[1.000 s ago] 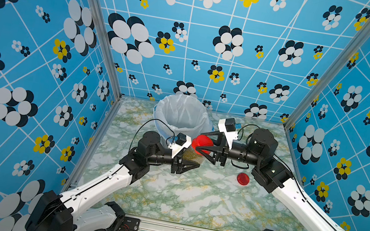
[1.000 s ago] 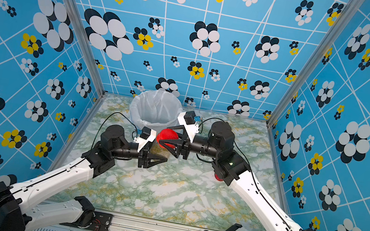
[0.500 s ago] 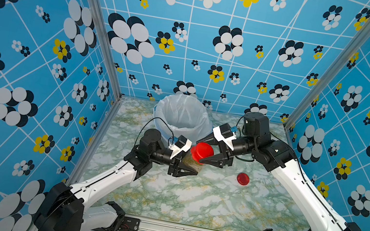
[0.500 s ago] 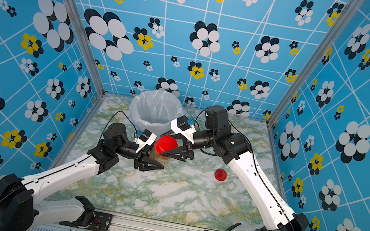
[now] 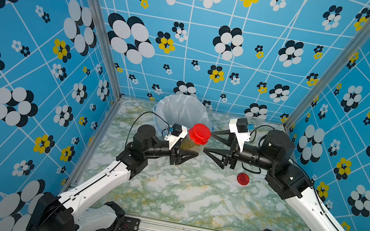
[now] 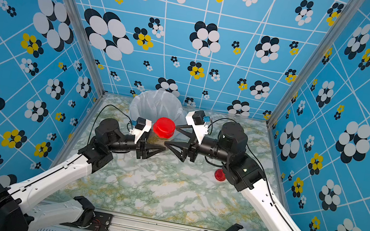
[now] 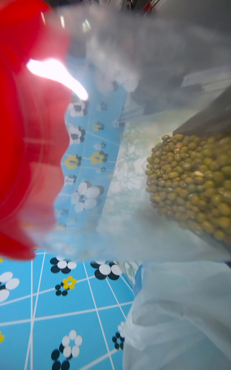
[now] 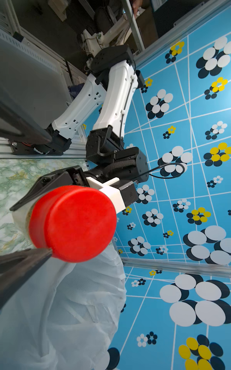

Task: Empty moldy mung beans from jars
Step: Unscrew the lid from the jar.

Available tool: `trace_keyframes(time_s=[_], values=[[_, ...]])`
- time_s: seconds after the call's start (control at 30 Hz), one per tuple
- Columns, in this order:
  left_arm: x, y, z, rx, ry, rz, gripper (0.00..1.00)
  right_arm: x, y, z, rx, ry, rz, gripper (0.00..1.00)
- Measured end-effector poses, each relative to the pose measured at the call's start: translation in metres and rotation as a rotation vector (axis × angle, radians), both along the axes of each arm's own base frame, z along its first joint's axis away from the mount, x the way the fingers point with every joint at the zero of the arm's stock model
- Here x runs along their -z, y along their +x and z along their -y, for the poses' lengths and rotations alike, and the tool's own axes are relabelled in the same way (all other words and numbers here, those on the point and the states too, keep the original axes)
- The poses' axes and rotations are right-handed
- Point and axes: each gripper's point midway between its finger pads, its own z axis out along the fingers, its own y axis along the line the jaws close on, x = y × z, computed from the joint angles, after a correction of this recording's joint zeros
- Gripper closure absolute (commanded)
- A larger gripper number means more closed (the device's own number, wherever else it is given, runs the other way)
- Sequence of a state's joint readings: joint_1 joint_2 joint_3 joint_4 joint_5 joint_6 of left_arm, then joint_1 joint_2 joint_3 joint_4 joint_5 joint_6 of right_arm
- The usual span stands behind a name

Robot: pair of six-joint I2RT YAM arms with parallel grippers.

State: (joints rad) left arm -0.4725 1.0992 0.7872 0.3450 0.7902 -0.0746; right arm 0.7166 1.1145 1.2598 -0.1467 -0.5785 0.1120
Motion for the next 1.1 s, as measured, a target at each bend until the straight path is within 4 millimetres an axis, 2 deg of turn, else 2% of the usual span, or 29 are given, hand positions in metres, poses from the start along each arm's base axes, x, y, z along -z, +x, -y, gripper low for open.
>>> trace_keyframes(time_s=[0.13, 0.3, 0.53, 0.73, 1.1], values=[[0.013, 0.012, -0.002, -0.065, 0.028, -0.054, 0.68, 0.003, 0.001, -0.014, 0.034, 0.036, -0.048, 0.15], [0.027, 0.023, -0.005, -0.129, 0.057, -0.107, 0.69, 0.007, 0.028, -0.019, 0.15, 0.059, -0.087, 0.15], [0.028, 0.02, -0.003, -0.122, 0.062, -0.104, 0.69, 0.019, 0.062, -0.013, 0.327, 0.054, -0.131, 0.15], [0.018, 0.019, -0.004, -0.122, 0.042, -0.072, 0.7, 0.034, 0.073, -0.016, 0.365, 0.026, -0.183, 0.15], [0.018, 0.017, -0.002, -0.111, 0.049, -0.054, 0.7, 0.031, 0.076, -0.026, 0.347, 0.04, -0.213, 0.21]])
